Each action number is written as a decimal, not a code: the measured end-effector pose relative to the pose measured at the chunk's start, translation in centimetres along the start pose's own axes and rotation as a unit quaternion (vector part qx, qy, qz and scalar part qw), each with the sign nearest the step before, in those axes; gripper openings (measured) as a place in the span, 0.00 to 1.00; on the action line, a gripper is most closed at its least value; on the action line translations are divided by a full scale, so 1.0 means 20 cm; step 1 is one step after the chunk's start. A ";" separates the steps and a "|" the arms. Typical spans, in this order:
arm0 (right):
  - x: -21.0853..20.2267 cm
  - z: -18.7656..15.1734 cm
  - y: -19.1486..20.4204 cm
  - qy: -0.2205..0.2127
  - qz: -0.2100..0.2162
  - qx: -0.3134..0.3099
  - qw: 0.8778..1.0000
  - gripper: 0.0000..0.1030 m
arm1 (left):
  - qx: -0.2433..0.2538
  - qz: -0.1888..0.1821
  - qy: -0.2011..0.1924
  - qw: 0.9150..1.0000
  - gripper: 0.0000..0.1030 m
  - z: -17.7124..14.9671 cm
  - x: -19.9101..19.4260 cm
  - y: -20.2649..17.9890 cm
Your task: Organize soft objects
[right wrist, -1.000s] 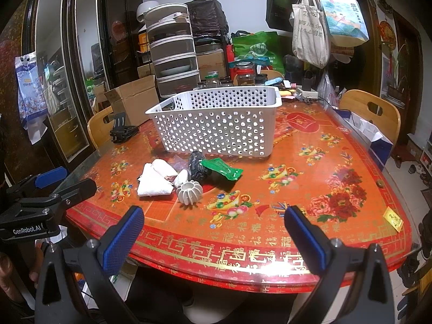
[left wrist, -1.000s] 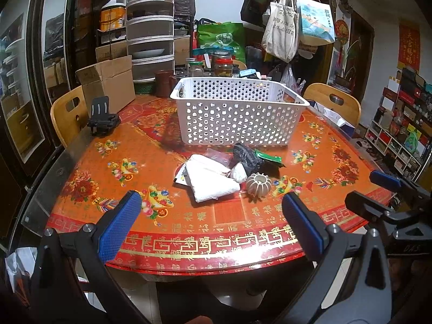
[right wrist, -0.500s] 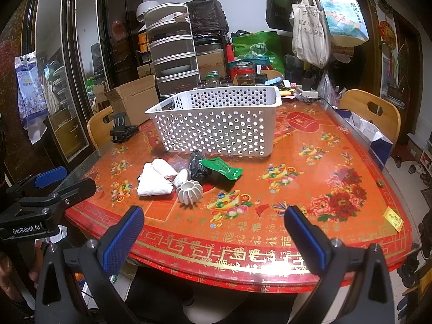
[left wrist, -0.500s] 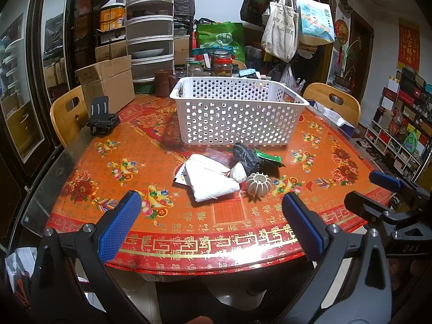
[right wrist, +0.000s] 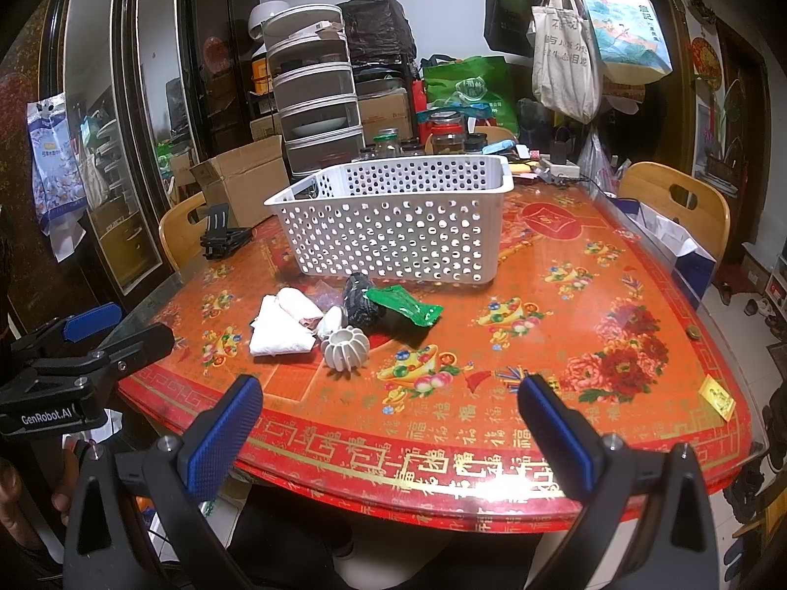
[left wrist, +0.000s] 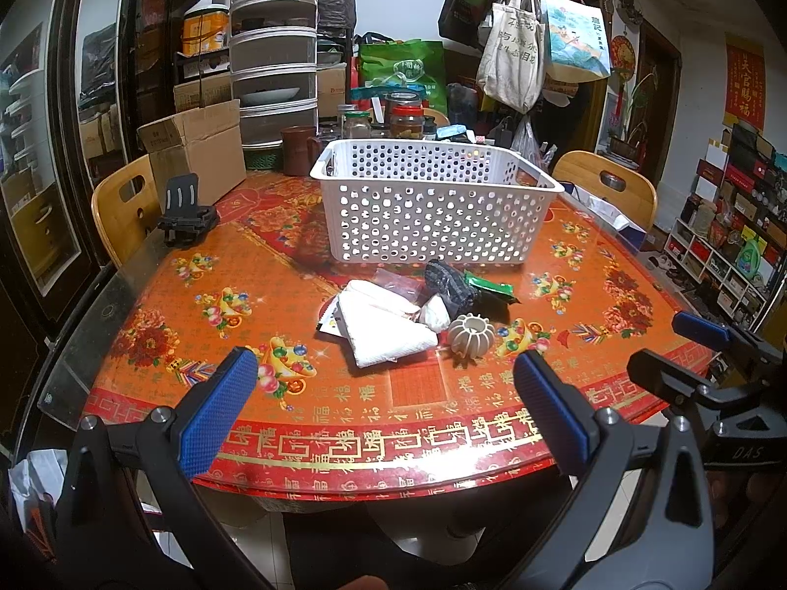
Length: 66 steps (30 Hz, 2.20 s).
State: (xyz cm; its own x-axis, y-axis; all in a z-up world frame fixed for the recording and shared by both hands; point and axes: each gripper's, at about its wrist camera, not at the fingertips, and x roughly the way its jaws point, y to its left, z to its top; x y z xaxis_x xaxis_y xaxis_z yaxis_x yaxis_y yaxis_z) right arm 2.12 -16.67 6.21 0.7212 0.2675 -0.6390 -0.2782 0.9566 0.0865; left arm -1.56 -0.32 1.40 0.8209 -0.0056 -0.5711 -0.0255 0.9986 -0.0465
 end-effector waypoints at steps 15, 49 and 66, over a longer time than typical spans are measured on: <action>0.08 -0.05 0.02 0.011 0.000 0.004 1.000 1.00 | -0.015 -0.004 0.004 1.000 1.00 -0.03 0.14 0.08; 0.72 -0.02 0.09 0.090 0.088 -0.015 0.992 0.64 | 0.009 -0.052 0.112 0.992 0.69 -0.08 0.91 0.13; 0.75 0.01 0.15 0.088 0.099 -0.035 0.991 0.36 | 0.023 -0.062 0.079 0.995 0.43 -0.08 0.79 0.12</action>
State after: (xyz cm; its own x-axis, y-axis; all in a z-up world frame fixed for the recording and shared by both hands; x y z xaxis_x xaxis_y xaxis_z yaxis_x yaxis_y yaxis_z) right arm 12.33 -9.79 -2.99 0.5288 0.4190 -0.7381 -0.4507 0.8756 0.1741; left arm 10.44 1.92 -8.97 0.7161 -0.1344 -0.6850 0.0997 0.9909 -0.0902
